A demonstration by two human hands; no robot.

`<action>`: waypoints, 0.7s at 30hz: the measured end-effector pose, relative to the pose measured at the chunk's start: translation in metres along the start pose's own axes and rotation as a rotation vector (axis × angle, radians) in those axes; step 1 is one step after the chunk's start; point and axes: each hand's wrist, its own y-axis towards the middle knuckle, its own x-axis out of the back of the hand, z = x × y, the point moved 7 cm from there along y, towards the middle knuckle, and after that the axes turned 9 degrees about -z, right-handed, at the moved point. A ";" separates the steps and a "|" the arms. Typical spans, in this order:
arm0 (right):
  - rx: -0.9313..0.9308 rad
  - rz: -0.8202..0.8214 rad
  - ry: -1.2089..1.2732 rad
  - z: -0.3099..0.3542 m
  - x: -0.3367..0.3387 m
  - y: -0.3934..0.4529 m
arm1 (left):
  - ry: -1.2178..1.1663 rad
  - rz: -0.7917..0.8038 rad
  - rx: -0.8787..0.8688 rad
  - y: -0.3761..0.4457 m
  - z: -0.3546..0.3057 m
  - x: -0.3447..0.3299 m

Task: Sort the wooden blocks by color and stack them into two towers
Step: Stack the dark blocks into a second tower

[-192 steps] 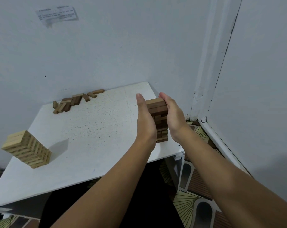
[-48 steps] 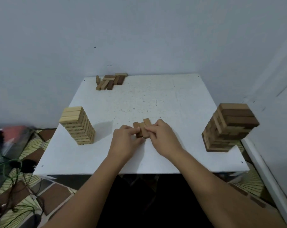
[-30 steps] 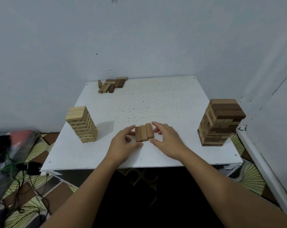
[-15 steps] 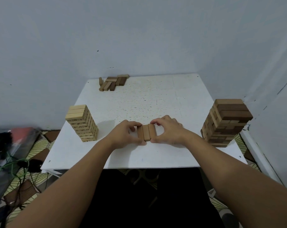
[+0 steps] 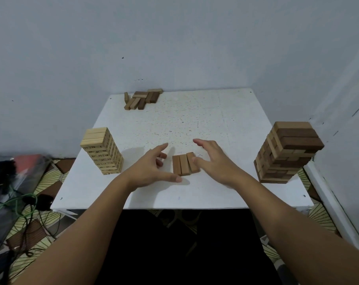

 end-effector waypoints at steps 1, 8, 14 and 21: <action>-0.027 -0.007 0.066 0.000 -0.001 0.001 | -0.038 -0.026 0.011 0.001 -0.001 0.002; -0.252 -0.150 0.624 -0.001 -0.023 0.005 | -0.806 -0.348 0.142 -0.008 -0.020 -0.021; -0.293 -0.162 0.687 -0.001 -0.038 -0.006 | -0.884 -0.369 0.181 -0.016 -0.026 -0.049; -0.296 -0.130 0.670 -0.004 -0.045 -0.016 | -0.826 -0.347 0.155 -0.018 -0.027 -0.055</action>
